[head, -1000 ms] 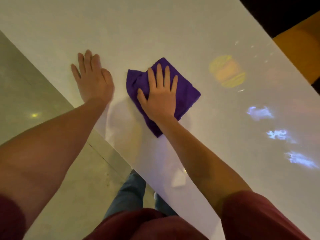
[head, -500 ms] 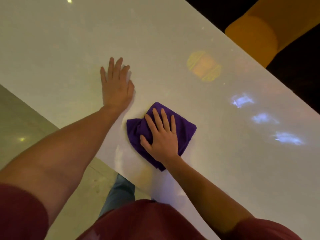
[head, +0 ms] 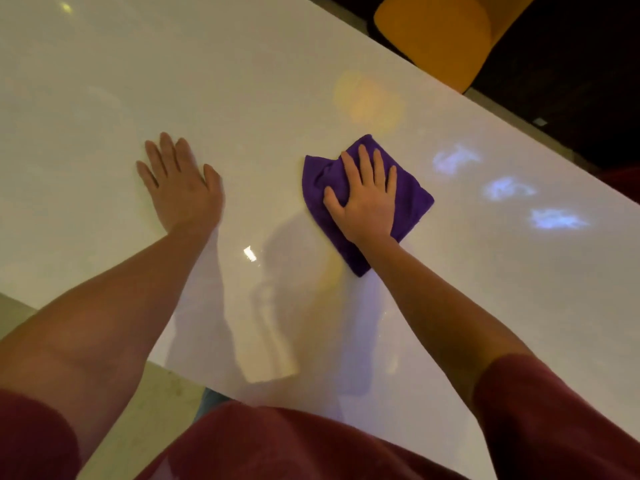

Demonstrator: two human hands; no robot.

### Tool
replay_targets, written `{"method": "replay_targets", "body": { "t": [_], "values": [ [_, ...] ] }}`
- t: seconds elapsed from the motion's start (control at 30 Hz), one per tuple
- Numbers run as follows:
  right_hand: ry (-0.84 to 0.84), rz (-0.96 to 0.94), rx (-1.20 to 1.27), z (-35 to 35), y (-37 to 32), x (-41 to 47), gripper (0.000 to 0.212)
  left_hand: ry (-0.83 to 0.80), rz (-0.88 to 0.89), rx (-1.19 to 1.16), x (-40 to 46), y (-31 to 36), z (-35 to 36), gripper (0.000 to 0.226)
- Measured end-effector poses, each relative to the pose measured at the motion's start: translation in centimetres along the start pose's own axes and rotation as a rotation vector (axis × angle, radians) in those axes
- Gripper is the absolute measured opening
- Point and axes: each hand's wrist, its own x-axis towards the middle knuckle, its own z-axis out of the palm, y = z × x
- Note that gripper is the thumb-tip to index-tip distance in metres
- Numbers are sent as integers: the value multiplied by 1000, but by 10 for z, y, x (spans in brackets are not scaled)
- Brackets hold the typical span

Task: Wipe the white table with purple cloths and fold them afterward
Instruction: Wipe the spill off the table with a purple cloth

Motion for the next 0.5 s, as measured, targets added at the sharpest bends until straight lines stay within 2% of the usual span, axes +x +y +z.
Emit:
{"method": "replay_targets", "body": {
  "t": [0.5],
  "values": [
    [-42, 227, -34, -26, 71, 106, 78, 68, -21, 32, 0, 2, 4, 66]
  ]
}}
